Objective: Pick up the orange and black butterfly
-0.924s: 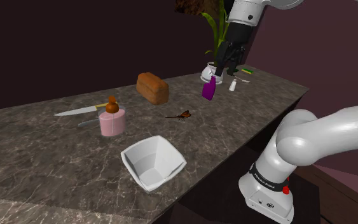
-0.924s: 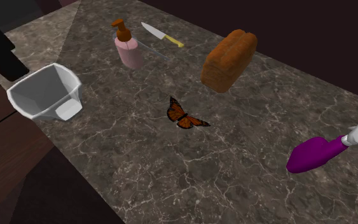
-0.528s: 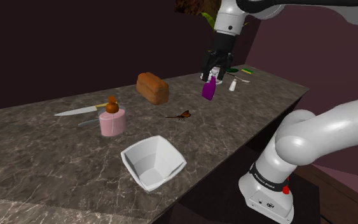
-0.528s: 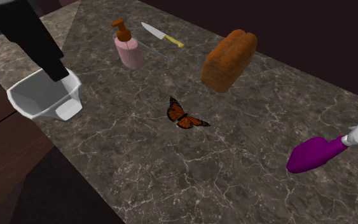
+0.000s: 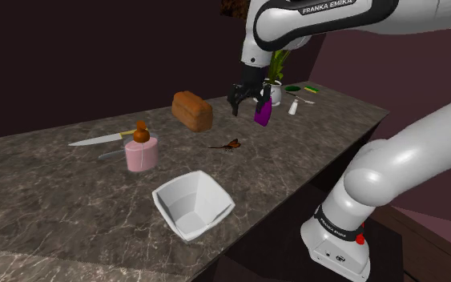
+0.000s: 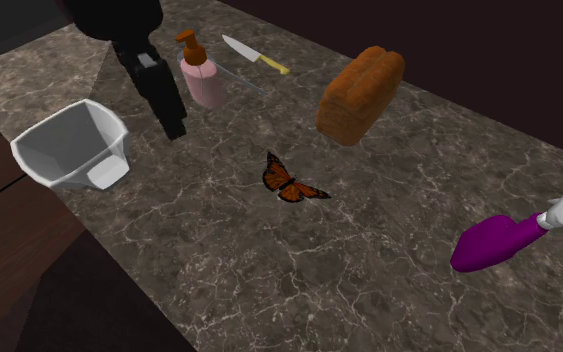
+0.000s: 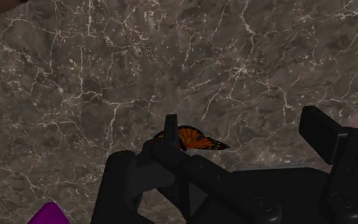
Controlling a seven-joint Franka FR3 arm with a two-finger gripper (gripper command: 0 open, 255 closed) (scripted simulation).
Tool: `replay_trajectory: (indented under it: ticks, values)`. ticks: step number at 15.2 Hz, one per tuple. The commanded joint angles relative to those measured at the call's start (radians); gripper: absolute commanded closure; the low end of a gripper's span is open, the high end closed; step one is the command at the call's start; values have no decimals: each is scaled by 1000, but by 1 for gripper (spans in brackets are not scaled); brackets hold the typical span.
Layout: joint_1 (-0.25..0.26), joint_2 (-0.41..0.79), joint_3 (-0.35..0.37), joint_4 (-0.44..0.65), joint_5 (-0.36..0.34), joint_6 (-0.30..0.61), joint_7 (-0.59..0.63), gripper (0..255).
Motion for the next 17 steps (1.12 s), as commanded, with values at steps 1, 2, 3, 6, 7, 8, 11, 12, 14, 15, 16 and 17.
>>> replay_trajectory:
  ticks: [1, 2, 3, 6, 7, 8, 11, 12, 14, 15, 16, 17]
  values:
    - [-21, 77, 15, 16, -21, 52, 64, 0]
    - [-31, 114, 21, 25, -34, 73, 95, 0]
    - [-40, 151, 26, 36, -47, 92, 126, 0]
    - [-68, 262, 34, 74, -90, 144, 221, 0]
    - [-76, 299, 35, 88, -106, 159, 253, 0]
    - [-83, 335, 34, 104, -122, 172, 285, 0]
    - [-102, 444, 26, 155, -171, 205, 379, 0]
    - [-107, 480, 20, 173, -186, 214, 409, 0]
    - [-115, 550, 7, 212, -216, 228, 467, 0]
    - [-118, 584, -1, 233, -230, 234, 496, 0]
    - [-121, 618, -10, 254, -243, 238, 523, 0]
    - [-124, 652, -20, 275, -255, 242, 549, 0]
